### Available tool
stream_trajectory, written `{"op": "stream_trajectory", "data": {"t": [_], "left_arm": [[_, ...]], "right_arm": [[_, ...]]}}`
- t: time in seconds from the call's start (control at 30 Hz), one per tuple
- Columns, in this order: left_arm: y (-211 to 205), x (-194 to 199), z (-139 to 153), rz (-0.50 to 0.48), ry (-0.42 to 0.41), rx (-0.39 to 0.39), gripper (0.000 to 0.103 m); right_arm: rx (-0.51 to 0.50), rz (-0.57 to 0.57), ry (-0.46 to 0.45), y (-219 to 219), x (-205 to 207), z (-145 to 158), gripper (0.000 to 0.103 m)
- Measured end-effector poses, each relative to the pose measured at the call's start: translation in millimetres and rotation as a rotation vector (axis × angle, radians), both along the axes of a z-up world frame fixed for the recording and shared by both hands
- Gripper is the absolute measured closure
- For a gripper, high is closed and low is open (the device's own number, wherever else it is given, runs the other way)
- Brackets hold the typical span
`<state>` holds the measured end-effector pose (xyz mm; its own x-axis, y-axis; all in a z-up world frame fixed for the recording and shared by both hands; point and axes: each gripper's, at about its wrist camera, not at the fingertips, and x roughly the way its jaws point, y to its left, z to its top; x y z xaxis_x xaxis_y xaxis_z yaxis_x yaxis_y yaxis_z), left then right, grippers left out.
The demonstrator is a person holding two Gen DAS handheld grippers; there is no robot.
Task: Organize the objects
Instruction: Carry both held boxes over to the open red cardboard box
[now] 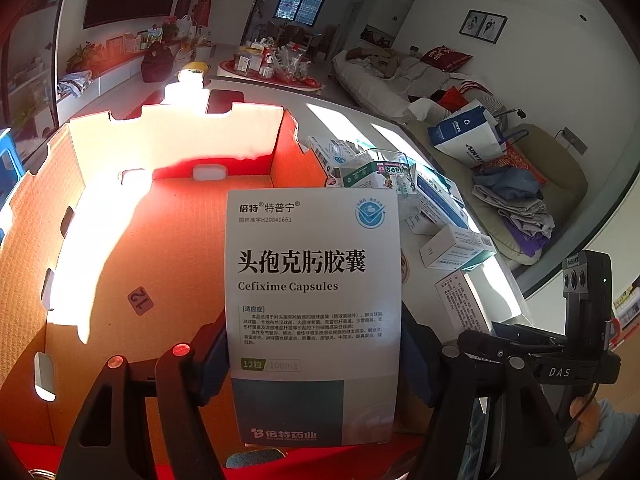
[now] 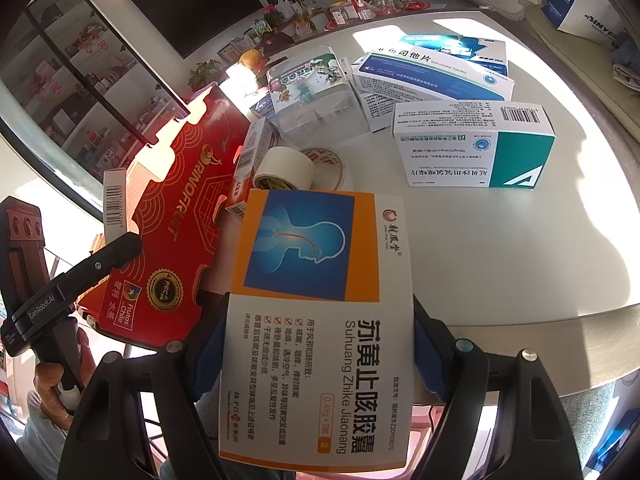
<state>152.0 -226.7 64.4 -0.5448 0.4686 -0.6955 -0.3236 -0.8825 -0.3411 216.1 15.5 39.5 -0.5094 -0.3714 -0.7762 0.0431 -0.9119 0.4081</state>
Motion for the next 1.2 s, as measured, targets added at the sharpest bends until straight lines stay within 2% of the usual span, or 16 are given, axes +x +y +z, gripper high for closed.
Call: {"op": "stream_trajectory", "data": {"t": [0.13,0.23,0.37,0.5,0.77,0.83,1.0,1.1,1.2], "left_arm": [[-10.2,1.8,-3.7,0.026,-0.022,0.0,0.027],[-21.6,5.2,12.3,0.095,0.043,0.009,0.027],[-26.3,2.7,34.3,0.118,0.104,0.04,0.027],[-28.1,-5.1,35.1,0.154,0.089,0.032,0.027],[-50.3,-7.3,17.1,0.343,0.025,0.006,0.027],[-53.7,-6.9,17.0,0.386,0.028,-0.03,0.027],[-47.9,-7.6,14.2,0.458,0.034,-0.191,0.027],[-39.4,-12.6,11.6,0.468,0.027,-0.263,0.027],[-31.6,-15.9,9.9,0.454,0.036,-0.302,0.027]], "right_arm": [[-0.004,-0.002,-0.003,0.8,-1.0,-0.1,0.024],[-0.012,-0.003,-0.009,0.6,-2.0,-0.9,0.024],[-0.011,0.005,0.006,-1.8,-1.8,3.7,0.024],[-0.011,0.031,0.027,-9.6,-6.8,12.3,0.024],[-0.027,0.146,0.111,-49.7,-20.2,41.5,0.024],[-0.04,0.178,0.124,-61.9,-23.0,46.7,0.024],[-0.055,0.233,0.141,-84.1,-23.8,53.5,0.024],[-0.054,0.252,0.138,-92.3,-24.7,54.6,0.024],[-0.051,0.258,0.143,-95.7,-24.8,56.7,0.024]]}}
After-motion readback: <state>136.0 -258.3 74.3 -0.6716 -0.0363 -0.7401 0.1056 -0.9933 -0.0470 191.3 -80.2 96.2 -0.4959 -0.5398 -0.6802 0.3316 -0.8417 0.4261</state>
